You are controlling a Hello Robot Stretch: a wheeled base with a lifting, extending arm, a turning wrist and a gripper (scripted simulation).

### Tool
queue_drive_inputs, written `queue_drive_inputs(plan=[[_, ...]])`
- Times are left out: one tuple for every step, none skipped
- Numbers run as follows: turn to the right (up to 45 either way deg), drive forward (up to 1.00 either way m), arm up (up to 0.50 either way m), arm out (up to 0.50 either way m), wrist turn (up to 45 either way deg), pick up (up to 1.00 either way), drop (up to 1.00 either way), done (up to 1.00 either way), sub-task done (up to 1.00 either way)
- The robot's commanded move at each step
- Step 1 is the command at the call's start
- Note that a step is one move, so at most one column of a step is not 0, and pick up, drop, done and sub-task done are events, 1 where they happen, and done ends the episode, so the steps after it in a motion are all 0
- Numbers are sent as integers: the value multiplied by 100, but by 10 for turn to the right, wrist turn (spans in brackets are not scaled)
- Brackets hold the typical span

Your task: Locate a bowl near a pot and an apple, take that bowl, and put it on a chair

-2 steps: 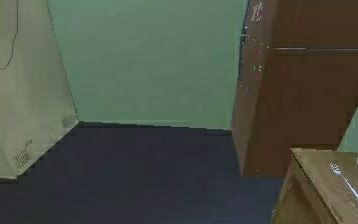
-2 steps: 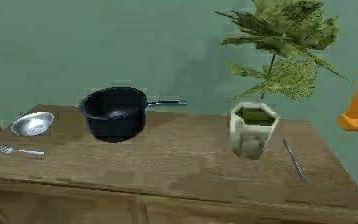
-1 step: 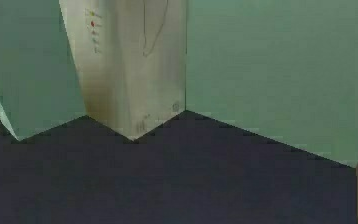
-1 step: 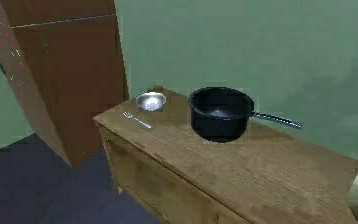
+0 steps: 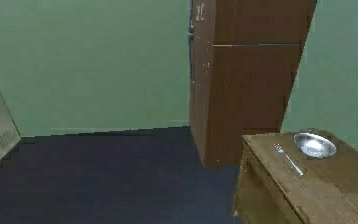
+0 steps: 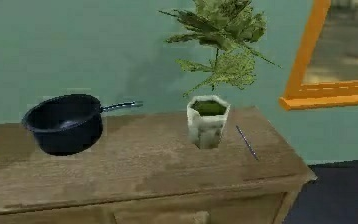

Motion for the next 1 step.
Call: queue_drive_inputs(plan=[[90,0,0,0,0,0,0,0,0]])
